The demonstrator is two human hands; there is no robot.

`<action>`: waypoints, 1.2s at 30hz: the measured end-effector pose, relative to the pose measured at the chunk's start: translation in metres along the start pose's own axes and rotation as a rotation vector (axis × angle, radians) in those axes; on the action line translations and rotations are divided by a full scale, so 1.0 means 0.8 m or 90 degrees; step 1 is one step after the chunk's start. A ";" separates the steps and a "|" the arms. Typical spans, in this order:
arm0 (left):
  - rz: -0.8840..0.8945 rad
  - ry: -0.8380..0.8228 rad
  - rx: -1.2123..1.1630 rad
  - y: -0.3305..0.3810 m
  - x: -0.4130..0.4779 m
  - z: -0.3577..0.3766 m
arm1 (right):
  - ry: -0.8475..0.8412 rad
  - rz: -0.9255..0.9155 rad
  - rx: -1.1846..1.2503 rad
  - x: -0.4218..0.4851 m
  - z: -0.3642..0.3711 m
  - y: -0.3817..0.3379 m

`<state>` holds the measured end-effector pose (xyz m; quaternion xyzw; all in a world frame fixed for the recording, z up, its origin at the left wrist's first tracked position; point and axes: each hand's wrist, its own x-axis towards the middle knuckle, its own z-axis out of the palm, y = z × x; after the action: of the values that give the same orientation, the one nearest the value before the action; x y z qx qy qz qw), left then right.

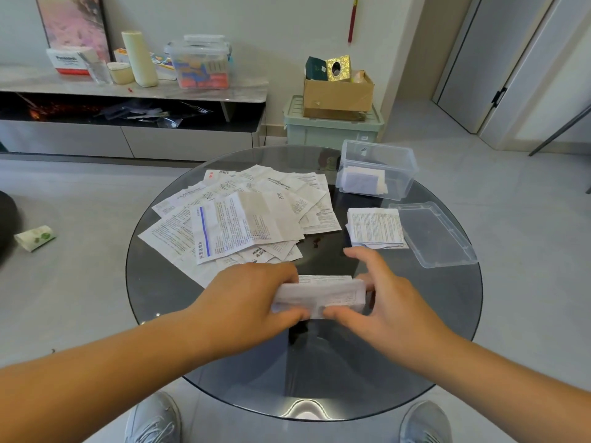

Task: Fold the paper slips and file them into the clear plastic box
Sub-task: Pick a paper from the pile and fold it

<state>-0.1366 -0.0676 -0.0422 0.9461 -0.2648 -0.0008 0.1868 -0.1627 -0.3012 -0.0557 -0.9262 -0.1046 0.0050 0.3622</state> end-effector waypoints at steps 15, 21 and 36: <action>-0.061 -0.076 0.013 -0.005 0.019 0.014 | -0.102 0.011 -0.211 0.029 0.009 -0.006; -0.056 -0.118 -0.023 -0.011 0.020 0.014 | -0.081 0.036 -0.262 0.025 0.017 -0.009; -0.075 -0.264 -0.052 -0.024 0.027 -0.025 | -0.158 0.162 -0.147 0.034 -0.029 0.017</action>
<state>-0.1066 -0.0560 -0.0285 0.9311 -0.2414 -0.2172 0.1662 -0.1312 -0.3216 -0.0459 -0.9596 -0.0306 0.1527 0.2341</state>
